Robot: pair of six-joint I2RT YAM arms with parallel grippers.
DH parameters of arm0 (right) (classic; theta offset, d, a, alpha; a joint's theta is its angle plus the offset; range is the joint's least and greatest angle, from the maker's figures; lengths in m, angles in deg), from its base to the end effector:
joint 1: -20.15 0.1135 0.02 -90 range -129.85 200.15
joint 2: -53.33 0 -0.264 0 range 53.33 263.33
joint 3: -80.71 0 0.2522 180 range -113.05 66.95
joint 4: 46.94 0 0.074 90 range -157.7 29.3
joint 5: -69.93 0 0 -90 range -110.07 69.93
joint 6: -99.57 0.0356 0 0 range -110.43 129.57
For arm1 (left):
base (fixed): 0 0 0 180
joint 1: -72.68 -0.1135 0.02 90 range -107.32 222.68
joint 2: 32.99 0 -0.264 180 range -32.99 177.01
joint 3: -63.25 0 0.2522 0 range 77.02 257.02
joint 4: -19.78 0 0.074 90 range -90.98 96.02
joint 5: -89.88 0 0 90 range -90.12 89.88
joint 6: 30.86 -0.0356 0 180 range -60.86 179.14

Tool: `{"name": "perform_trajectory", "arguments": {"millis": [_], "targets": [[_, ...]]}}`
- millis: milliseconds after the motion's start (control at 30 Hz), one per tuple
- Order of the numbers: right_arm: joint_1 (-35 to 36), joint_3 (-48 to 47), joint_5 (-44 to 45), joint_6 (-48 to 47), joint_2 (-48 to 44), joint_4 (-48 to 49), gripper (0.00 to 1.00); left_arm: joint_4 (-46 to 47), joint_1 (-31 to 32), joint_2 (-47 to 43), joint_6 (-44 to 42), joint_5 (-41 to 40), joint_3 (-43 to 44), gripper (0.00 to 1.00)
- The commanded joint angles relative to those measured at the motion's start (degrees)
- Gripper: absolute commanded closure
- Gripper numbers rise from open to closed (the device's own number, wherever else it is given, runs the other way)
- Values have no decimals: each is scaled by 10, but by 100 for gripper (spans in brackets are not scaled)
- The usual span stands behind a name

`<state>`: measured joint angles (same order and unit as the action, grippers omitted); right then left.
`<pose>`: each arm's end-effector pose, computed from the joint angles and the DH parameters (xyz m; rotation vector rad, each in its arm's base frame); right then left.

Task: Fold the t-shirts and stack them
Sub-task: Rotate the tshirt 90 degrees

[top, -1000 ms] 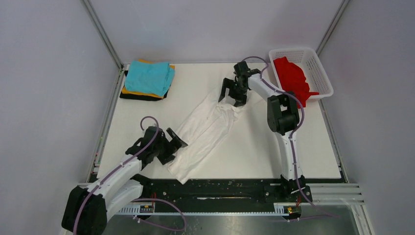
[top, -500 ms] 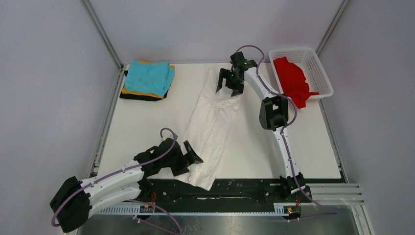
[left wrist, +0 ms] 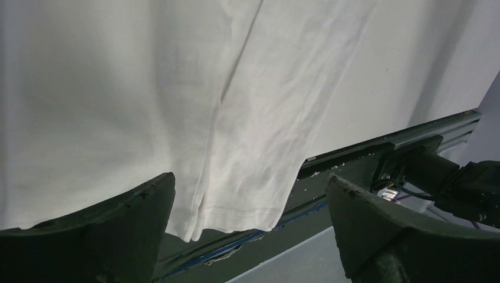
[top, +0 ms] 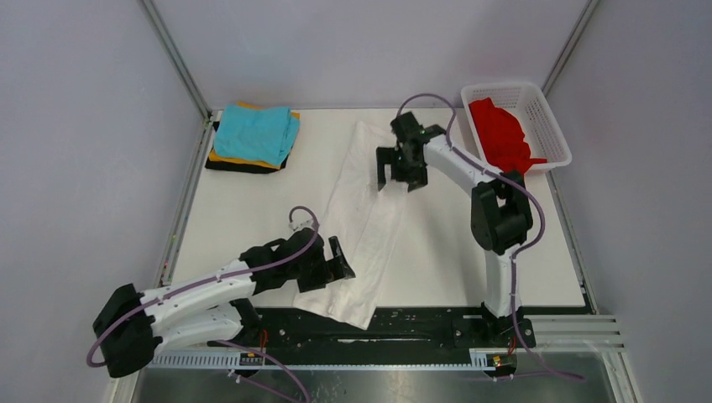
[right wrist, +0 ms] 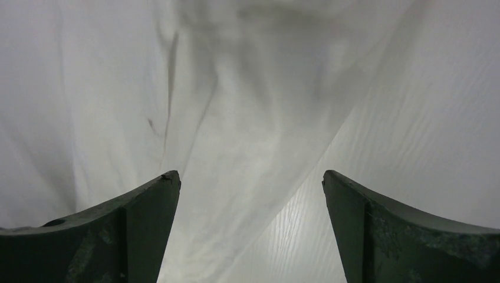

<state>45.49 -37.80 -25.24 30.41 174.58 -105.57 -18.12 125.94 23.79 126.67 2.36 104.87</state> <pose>0.4156 0.2003 0.2311 -0.1366 2.6880 0.3811 0.1092 -0.1489 0.1808 -0.3209 2.7230 -0.8256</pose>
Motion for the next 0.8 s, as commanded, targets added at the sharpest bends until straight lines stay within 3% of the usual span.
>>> {"name": "perform_trajectory", "arguments": {"millis": [0,100,200,500,767], "targets": [[53,174,-5,35,-98,98,0,-151,1,-49,-47,-123,84,1],[84,238,-23,42,-109,123,1,-223,-8,-69,-53,-193,115,1],[100,258,-49,38,-104,138,1,-233,-36,-89,-66,-210,114,1],[92,221,-13,32,-39,94,1,-201,-138,-99,-103,-161,85,1],[13,162,-40,37,9,71,1,-163,-195,-64,-146,-109,87,1]]}}
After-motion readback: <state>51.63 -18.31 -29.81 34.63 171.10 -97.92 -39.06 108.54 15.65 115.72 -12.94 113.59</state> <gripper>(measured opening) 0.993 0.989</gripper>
